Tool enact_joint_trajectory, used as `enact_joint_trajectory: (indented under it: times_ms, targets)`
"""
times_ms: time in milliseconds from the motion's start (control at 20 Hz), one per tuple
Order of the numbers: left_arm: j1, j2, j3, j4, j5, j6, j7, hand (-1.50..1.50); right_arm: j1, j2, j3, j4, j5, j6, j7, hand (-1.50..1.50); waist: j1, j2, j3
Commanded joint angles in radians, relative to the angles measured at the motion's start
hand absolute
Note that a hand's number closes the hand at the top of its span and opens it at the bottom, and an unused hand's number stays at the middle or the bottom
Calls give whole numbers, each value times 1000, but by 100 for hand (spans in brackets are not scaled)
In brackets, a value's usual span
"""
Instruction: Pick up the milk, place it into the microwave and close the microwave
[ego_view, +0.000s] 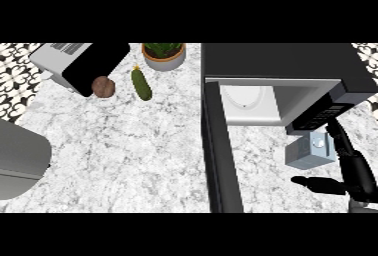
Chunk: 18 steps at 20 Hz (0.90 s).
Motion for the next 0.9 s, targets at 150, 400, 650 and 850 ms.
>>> enact_joint_trajectory:
  times_ms: [150, 400, 650, 850]
  targets:
    - [70, -4, 22, -120, 108, -25, -2, -150, -58, -18, -35, 209, 24, -28, -132, -150, 5, 2, 2]
    - [27, -4, -8, -105, 80, -4, 27, -150, -98, -11, -28, 321, 66, -74, -232, -150, 3, 4, 2]
    - [12, 4, 35, -49, 91, -36, -19, -150, -174, -28, -40, 408, 50, -40, -236, 150, 11, 5, 2]
    - [6, -1, 24, -48, 92, -35, -5, -150, -206, -66, -27, 469, 54, 25, -329, 150, 14, 5, 2]
